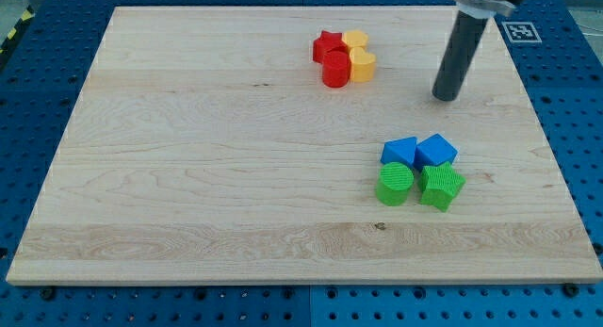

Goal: Separate the green circle from the blue triangle

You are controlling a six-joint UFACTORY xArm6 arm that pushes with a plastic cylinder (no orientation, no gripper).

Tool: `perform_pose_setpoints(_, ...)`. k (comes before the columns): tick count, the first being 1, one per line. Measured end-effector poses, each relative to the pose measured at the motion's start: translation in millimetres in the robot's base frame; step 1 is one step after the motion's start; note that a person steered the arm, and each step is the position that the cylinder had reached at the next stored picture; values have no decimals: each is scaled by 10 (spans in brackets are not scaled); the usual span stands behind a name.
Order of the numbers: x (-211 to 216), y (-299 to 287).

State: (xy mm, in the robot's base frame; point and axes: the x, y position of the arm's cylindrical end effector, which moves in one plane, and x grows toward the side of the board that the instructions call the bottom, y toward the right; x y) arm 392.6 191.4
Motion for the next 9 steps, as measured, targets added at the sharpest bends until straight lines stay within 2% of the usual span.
perform_pose_setpoints(3, 432, 227)
perform_pose_setpoints(5, 1013, 459)
perform_pose_setpoints(6, 1172, 536)
perform_pose_setpoints(8, 1197, 536)
perform_pose_setpoints(9, 1458, 534)
